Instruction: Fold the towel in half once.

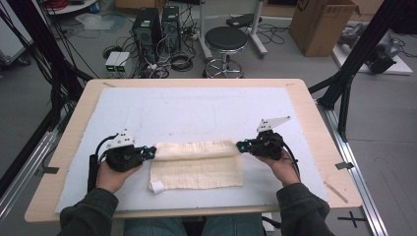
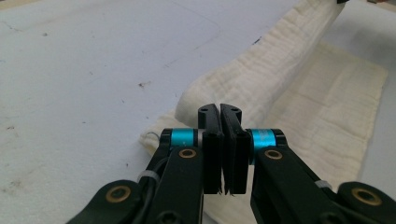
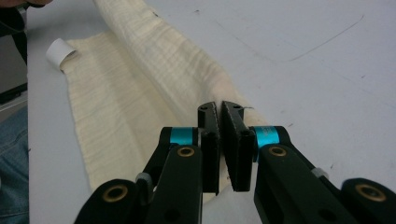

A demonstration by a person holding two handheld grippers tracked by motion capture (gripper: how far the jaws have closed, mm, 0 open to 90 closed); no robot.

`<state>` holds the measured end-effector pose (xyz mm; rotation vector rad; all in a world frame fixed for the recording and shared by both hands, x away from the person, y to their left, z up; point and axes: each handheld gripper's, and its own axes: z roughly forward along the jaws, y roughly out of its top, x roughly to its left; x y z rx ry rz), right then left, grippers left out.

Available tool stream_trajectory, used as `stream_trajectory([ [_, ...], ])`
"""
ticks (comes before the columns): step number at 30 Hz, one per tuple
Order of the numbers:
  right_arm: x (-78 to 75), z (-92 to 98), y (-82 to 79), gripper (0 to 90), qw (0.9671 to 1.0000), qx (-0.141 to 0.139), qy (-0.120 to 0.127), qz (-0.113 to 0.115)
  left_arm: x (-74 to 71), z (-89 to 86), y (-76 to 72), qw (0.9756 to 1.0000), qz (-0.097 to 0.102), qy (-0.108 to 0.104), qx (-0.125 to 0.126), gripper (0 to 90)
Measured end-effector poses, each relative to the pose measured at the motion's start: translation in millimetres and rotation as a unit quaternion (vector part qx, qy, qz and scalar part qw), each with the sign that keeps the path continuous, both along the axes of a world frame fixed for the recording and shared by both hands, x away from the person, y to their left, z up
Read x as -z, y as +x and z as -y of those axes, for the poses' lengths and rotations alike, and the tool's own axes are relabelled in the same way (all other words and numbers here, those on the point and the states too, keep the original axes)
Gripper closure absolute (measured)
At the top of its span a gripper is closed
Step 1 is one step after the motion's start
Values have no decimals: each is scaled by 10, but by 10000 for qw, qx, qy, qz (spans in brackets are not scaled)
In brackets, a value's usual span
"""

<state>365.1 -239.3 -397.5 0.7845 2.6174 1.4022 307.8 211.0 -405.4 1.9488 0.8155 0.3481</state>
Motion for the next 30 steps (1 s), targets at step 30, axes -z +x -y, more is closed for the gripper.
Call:
stream_trajectory([
  [30,216,-22,-297,778,9991,-326,-167,-232,244,-75,-279,9981,-353,-122,498,766],
])
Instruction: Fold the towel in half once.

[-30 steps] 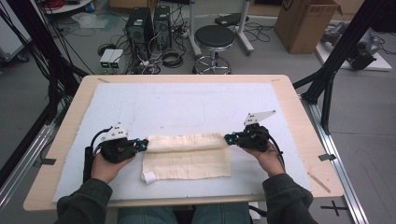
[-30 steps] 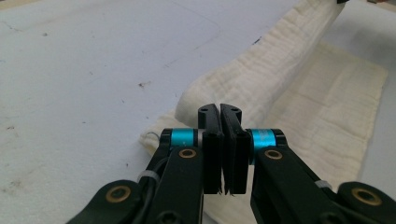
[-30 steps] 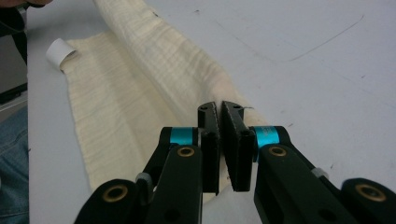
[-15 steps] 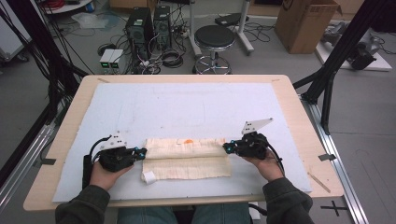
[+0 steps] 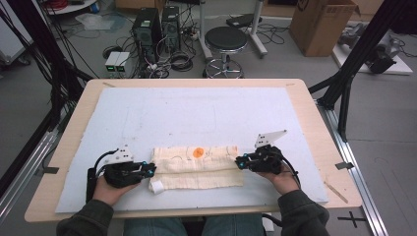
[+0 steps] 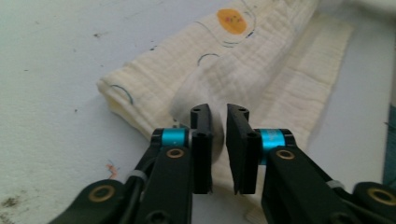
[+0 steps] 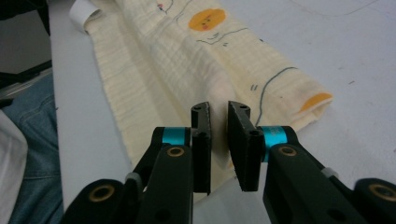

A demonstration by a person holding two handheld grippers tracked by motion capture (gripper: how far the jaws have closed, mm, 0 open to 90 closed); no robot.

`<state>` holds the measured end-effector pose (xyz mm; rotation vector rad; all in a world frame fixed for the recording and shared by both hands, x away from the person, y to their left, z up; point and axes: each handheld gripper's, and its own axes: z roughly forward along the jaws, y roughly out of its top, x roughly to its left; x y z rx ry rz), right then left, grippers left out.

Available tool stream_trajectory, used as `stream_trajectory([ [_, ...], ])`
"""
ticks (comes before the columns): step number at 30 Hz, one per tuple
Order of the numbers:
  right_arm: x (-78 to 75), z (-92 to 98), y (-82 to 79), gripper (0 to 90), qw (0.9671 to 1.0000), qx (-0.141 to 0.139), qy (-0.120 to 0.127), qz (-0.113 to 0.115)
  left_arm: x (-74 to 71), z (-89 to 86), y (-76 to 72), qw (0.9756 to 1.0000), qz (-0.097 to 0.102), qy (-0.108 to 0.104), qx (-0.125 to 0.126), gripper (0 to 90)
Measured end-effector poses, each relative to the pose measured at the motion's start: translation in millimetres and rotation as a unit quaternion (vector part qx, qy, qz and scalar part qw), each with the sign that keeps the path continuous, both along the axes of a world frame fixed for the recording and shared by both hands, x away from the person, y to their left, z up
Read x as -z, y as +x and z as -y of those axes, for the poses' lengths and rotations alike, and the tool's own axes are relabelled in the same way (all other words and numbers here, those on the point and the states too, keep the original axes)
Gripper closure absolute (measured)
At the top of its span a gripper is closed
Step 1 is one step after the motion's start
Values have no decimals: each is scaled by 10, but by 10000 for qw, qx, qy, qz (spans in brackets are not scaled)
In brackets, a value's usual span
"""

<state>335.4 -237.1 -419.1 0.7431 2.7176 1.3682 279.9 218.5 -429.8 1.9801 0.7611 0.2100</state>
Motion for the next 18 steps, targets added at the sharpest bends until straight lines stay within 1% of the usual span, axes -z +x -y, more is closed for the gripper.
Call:
stream_trajectory([
  [1,-9,7,-15,752,10000,23,20,53,-20,-21,-13,10000,28,-85,37,735],
  [2,-37,27,-39,746,9999,63,98,106,-38,-33,-22,9998,29,-167,58,717],
  [3,-60,49,-49,743,9996,87,198,167,-59,-47,-25,9997,74,-216,97,711],
  [5,-113,88,-60,740,9989,170,366,238,-102,-59,-34,9992,162,-349,61,702],
  [7,-136,100,-53,735,9982,202,503,250,-127,-57,-26,9988,217,-428,5,687],
  [8,-136,89,-50,731,9983,211,505,218,-135,-55,-19,9987,244,-436,-17,671],
  [9,-122,67,-41,728,9984,187,462,252,-137,-53,-13,9987,253,-449,-19,665],
  [10,-113,49,-44,728,9987,194,434,199,-140,-49,-11,9986,259,-468,-31,665],
  [11,-96,20,-40,728,9988,142,416,197,-149,-51,-9,9985,286,-466,-20,664],
  [13,-71,-36,-50,726,9994,44,290,162,-152,-51,-3,9983,301,-504,-41,666],
  [14,-51,-73,-54,726,9997,-15,198,147,-144,-46,-1,9985,279,-478,-41,675],
  [16,-18,-113,-57,726,9999,-89,98,101,-107,-26,0,9992,208,-329,5,685],
  [18,13,-141,-66,729,9998,-170,18,34,-61,8,-5,9997,111,-171,108,697],
])
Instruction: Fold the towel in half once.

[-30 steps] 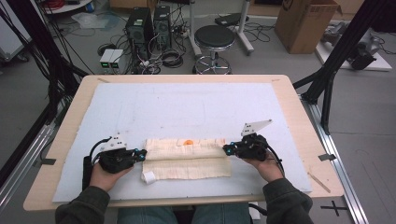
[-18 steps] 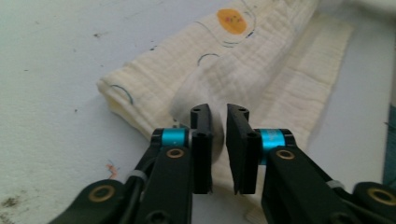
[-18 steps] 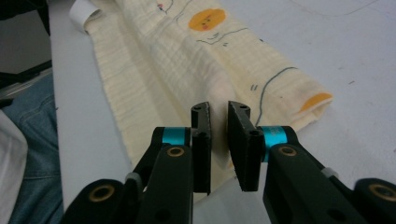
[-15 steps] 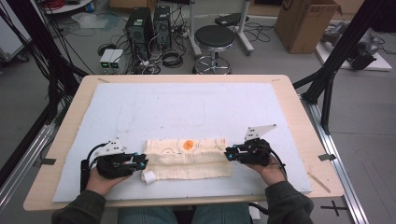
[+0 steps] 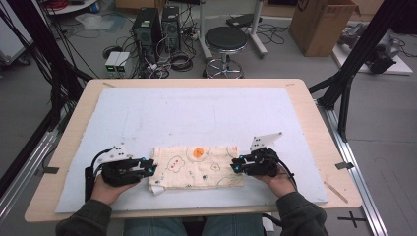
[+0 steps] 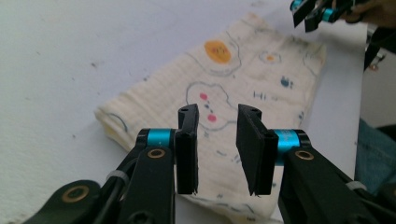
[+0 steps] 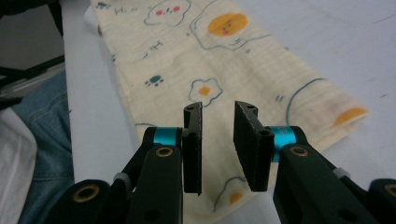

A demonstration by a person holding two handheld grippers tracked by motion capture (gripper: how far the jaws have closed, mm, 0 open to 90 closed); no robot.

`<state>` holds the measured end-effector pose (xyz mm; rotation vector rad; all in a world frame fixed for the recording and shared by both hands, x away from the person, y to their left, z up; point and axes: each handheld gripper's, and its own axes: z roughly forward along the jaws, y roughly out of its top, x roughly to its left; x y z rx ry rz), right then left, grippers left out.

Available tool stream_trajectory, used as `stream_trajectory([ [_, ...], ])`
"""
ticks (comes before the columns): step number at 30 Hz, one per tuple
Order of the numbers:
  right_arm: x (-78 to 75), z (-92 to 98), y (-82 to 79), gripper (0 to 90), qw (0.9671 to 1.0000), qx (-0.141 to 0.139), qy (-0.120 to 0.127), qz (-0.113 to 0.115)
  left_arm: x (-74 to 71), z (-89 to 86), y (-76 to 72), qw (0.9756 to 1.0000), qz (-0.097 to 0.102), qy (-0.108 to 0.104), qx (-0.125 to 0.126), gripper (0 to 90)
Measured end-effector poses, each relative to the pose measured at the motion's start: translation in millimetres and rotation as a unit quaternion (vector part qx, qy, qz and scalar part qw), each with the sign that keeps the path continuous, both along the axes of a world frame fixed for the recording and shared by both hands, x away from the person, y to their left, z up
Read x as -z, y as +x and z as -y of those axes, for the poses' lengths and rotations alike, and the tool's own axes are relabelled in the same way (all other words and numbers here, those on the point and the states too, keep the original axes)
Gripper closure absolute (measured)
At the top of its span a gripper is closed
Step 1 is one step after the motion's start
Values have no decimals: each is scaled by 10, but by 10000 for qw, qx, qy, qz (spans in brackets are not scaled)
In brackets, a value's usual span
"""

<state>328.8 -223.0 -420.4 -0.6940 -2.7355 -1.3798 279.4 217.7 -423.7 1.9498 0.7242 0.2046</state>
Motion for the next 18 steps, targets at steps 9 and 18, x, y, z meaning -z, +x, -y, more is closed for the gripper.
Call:
stream_trajectory([
  [9,96,-51,-114,723,9983,-449,-379,-62,150,76,-30,9971,-282,635,294,716],
  [18,155,3,-208,718,9967,-494,-644,-17,196,23,-22,9967,-482,582,300,747],
])
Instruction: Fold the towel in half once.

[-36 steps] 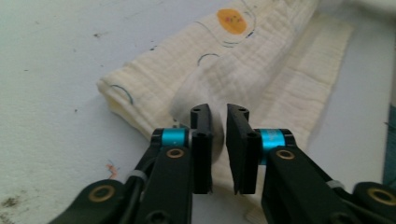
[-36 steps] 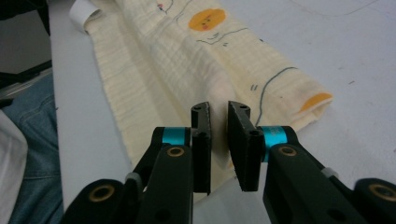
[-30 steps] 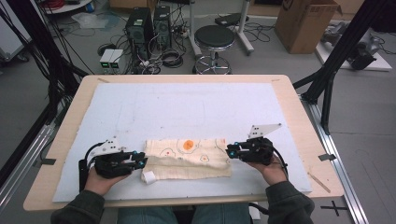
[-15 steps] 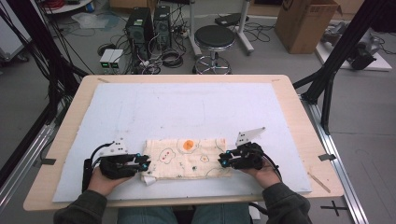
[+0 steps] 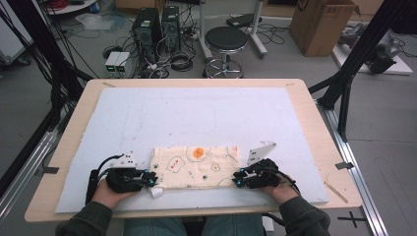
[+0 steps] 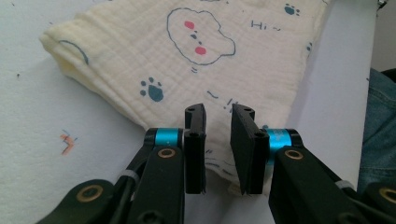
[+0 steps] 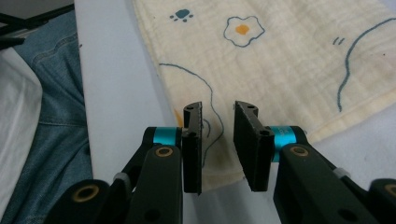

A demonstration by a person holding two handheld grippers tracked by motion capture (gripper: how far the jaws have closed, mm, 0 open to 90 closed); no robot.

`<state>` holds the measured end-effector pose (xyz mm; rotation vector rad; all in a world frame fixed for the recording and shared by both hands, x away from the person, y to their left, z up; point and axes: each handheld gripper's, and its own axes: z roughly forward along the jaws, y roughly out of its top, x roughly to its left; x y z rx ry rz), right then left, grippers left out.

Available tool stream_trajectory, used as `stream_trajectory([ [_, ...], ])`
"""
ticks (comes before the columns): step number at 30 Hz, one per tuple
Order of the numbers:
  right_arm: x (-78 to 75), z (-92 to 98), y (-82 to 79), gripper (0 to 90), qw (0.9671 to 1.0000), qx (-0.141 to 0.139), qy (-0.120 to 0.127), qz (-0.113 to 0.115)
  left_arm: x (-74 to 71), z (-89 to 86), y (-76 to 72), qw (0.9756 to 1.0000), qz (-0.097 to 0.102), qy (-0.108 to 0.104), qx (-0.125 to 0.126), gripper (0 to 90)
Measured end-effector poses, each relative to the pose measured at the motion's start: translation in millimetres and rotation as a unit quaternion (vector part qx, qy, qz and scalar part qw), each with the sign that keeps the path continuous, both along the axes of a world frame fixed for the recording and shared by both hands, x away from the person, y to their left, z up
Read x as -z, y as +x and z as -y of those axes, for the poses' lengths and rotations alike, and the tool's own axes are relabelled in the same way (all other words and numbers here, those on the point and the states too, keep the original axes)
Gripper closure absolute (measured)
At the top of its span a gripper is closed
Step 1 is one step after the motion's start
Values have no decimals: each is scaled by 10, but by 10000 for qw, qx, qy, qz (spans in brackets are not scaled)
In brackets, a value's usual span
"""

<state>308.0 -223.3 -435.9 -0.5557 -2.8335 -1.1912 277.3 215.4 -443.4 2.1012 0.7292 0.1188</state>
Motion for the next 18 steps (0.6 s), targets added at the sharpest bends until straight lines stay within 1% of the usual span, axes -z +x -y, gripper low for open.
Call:
stream_trajectory([
  [1,-12,10,-5,717,10000,-20,47,12,-10,-9,-2,10000,9,-51,9,742],
  [3,-54,39,-22,707,9998,-37,202,42,-46,-58,-3,9995,-10,-304,-7,735],
  [4,-75,56,-26,697,9996,-20,276,98,-64,-78,-9,9989,-12,-471,-46,736],
  [5,-98,73,-38,698,9994,6,353,68,-79,-94,-14,9984,-2,-568,-54,736],
  [6,-116,87,-42,702,9990,27,420,114,-86,-100,-18,9983,6,-576,-23,743],
  [7,-124,92,-47,707,9990,39,439,119,-85,-97,-21,9986,17,-523,32,750],
  [8,-123,96,-48,716,9990,35,417,138,-75,-80,-27,9987,-19,-507,55,755],
  [9,-113,94,-51,721,9992,42,381,111,-64,-62,-29,9990,-30,-444,100,761],
  [11,-76,85,-49,721,9997,14,254,61,-46,-35,-33,9994,-40,-255,224,770],
  [12,-55,79,-46,719,9998,-35,197,43,-39,-24,-37,9995,-50,-216,238,771],
  [13,-43,80,-45,718,9999,-59,144,21,-28,-16,-40,9995,-64,-126,285,770],
  [14,-23,81,-43,719,9999,-74,77,-7,-13,-11,-43,9995,-84,-80,308,770],
  [16,-1,90,-35,722,9999,-77,74,-40,3,-10,-48,9994,-101,-8,328,770],
  [18,7,90,-39,722,9999,-85,77,-81,7,-13,-56,9993,-117,-15,347,769],
])
